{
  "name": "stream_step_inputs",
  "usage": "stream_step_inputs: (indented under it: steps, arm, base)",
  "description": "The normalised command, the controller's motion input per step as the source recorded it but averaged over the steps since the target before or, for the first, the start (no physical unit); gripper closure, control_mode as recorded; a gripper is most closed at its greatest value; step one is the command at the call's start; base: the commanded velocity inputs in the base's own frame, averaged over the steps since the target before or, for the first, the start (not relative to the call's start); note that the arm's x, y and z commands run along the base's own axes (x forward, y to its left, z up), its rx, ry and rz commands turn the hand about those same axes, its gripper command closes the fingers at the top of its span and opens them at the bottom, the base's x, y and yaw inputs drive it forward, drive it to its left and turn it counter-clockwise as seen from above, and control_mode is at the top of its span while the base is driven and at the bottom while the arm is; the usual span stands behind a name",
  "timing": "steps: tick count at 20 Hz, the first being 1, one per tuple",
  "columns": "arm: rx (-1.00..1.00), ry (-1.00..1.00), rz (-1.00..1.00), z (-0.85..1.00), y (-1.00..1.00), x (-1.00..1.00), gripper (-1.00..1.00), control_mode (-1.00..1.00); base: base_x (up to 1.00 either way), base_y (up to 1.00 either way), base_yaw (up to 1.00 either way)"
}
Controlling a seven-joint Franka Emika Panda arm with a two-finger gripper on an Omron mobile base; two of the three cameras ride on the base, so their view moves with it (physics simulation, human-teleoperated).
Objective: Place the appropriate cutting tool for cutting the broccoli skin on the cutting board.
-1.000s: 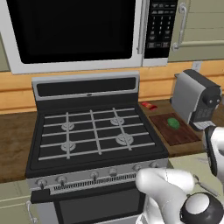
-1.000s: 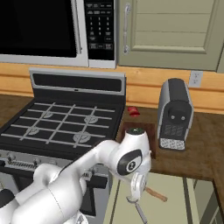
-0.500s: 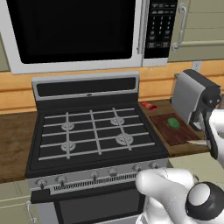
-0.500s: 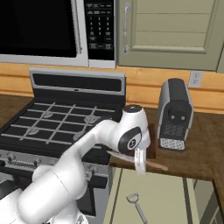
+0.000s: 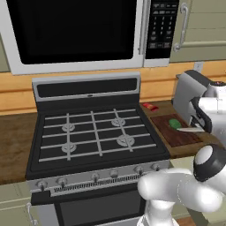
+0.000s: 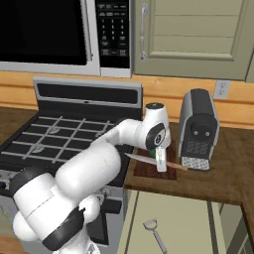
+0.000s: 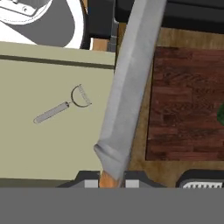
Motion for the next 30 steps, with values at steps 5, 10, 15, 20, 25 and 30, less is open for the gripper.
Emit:
stream_step_inputs:
  steps: [5,10,15,20,25,30]
  arm:
    - [-0.19,-0.03,-0.10,-0.65,0.36,0.71,1.00,-1.00]
    - [-0.15,0.00,-0.12,-0.48,0.10,0.45,1.00,-1.00]
    - [0.00,0.00,-0.01,-0.20,-0.28,0.18,1.00,-1.00]
    - [0.04,0.00,0.00,-0.18,-0.06,0.07,1.00,-1.00]
    - [0.02,0.00,0.00,-0.18,0.10,0.22,1.00,-1.00]
    - [0.00,0.00,0.00,-0.22,0.12,0.16,-1.00,-1.00]
  base:
    - [0.00,0.00,0.00]
    - [0.00,0.00,0.00]
    - [0.00,0.00,0.00]
    - [0.00,0.00,0.00]
    - [0.00,0.00,0.00]
    - [0.00,0.00,0.00]
